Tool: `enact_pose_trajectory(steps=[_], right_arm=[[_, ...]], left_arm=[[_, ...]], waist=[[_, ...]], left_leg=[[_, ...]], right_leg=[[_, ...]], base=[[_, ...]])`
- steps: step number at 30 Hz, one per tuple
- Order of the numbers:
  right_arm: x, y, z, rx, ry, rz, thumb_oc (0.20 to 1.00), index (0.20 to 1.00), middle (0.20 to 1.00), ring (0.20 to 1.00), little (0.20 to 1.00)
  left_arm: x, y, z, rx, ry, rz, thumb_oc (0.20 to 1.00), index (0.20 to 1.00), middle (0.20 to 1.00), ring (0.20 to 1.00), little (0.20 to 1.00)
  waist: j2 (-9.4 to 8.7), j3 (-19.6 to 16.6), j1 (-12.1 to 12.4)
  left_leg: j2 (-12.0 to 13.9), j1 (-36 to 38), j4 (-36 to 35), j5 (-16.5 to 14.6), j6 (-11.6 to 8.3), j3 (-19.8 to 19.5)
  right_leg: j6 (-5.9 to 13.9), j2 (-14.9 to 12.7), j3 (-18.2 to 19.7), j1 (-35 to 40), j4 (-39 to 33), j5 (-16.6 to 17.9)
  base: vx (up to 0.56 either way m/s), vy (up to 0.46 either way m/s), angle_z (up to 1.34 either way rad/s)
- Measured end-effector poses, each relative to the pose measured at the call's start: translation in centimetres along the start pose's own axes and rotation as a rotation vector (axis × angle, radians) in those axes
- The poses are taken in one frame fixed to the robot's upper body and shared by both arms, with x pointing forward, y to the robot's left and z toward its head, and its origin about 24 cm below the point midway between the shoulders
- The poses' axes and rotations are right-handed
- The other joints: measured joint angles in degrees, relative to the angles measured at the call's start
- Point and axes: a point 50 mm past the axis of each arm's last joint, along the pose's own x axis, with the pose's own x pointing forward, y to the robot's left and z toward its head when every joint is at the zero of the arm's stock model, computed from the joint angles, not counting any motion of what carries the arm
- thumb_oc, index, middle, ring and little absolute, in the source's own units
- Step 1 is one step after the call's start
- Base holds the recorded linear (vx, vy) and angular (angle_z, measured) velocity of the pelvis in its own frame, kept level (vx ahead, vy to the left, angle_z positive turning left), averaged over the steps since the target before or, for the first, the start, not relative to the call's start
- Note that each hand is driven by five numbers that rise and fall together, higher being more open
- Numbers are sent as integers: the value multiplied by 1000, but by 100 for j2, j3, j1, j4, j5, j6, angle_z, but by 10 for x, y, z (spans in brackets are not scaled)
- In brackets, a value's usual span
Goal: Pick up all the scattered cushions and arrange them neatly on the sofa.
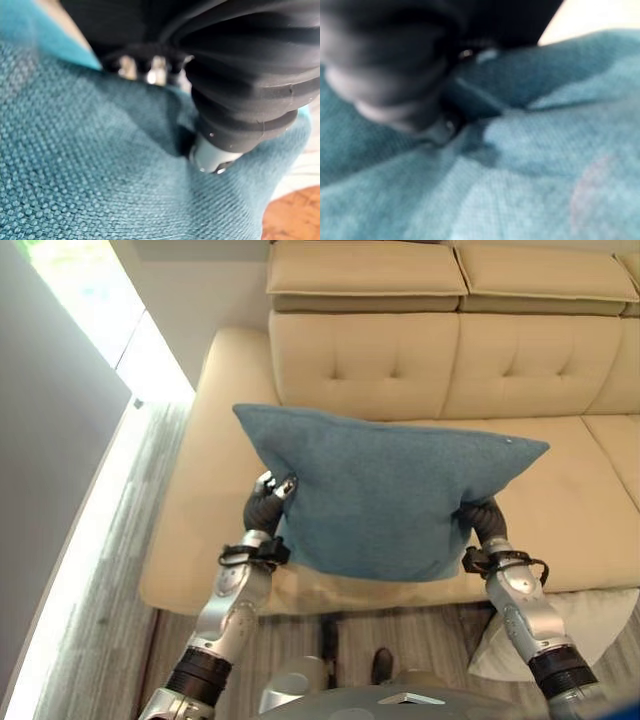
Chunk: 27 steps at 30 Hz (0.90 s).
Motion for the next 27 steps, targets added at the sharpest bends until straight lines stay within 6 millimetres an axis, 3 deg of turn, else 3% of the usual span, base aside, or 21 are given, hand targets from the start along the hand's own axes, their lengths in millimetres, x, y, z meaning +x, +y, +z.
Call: enact_pose_trajectory(steps=[1,3,4,6,7,9,10,11,12,14,17,19,22,23,27], right_arm=[[0,0,0,0,0,1,200,200,200,200,200],[0,0,-1,-1,2,0,200,200,200,200,200],[2,0,2,-1,-9,3,200,200,200,200,200],[3,3,4,-3,-16,14,200,200,200,200,200],[3,4,4,-8,-13,23,200,200,200,200,200],[2,6,1,-18,-4,29,200,200,200,200,200],[1,6,-1,-26,4,28,200,200,200,200,200],[-3,5,-9,-34,35,25,200,200,200,200,200],[-5,5,-11,-34,45,23,200,200,200,200,200],[-4,2,-12,-64,43,2,200,200,200,200,200],[-1,-6,-5,-121,22,-26,200,200,200,200,200],[6,-12,6,-162,-13,-58,200,200,200,200,200],[30,-5,34,-193,-108,-64,200,200,200,200,200],[52,0,49,-228,-136,-76,200,200,200,200,200],[93,12,110,-317,-276,-88,200,200,200,200,200]], left_arm=[[2,0,3,10,-6,-4,200,200,200,200,200],[2,0,3,12,-8,-3,200,200,200,200,200],[2,0,4,13,-19,-3,200,200,200,200,200],[1,4,6,21,-23,7,200,200,200,200,200],[1,6,7,23,-26,17,200,200,200,200,200],[2,7,8,28,-32,21,200,200,200,200,200],[1,7,8,34,-32,20,200,200,200,200,200],[-2,9,5,33,-21,29,200,200,200,200,200],[-5,11,3,28,-13,40,200,200,200,200,200],[-8,7,-5,-12,-4,54,200,200,200,200,200],[-5,-1,-6,-4,-13,47,200,200,200,200,200],[10,-14,2,31,-44,13,200,200,200,200,200],[28,-23,16,44,-105,23,200,200,200,200,200],[50,-27,25,56,-138,56,200,200,200,200,200],[91,-37,69,97,-280,119,200,200,200,200,200]], waist=[[-2,10,-7],[-2,2,-74],[-20,-20,-111],[-42,-23,-62],[-40,-22,-92],[-61,-33,-172],[-89,-50,-183],[-281,-172,-233],[-341,-218,-243],[-243,-277,-262],[-188,-300,-285],[-185,-301,-350],[-148,-292,-337],[-120,-293,-363],[-133,-60,-324]], left_leg=[[-10,138,-12,-44,41,-7],[-22,226,-11,-75,30,-5],[-27,318,-70,-94,1,25],[-4,315,-112,-121,-27,-23],[5,313,-112,-135,-47,-70],[-10,344,-113,-147,-66,-135],[-17,377,-114,-162,-93,-160],[-81,454,-116,-227,-217,-283],[-60,516,-118,-266,-309,-340],[196,526,-147,-325,-527,-517],[491,413,-119,-281,-669,-673],[617,248,-118,-217,-792,-909],[703,13,-102,-140,-882,-908],[729,-178,-82,-92,-944,-922],[672,-1090,3,142,-977,-931]], right_leg=[[146,-112,12,-277,703,-90],[151,-226,16,-328,813,-169],[141,-473,7,-340,356,-112],[174,-502,151,-291,-464,77],[269,-456,439,-266,-889,233],[310,-498,710,-183,-1719,724],[276,-533,701,-108,-2045,1016],[257,-613,561,119,-2430,1342],[120,-605,557,275,-2629,1687],[-7,-371,360,446,-2823,1671],[-207,-102,123,438,-2825,1636],[-284,6,-77,354,-2823,1594],[-397,117,-94,99,-2797,1677],[-406,141,-180,-69,-2798,1684],[-421,92,-174,-941,-2792,1952]], base=[[138,-10,-1],[128,-34,15],[97,-33,13],[128,-59,3],[114,-91,9],[116,-115,19],[155,-155,34],[157,-166,38],[149,-164,42],[76,-101,32],[46,-135,28],[-32,-70,43],[-71,-73,-1],[-177,-51,8],[-166,7,4]])
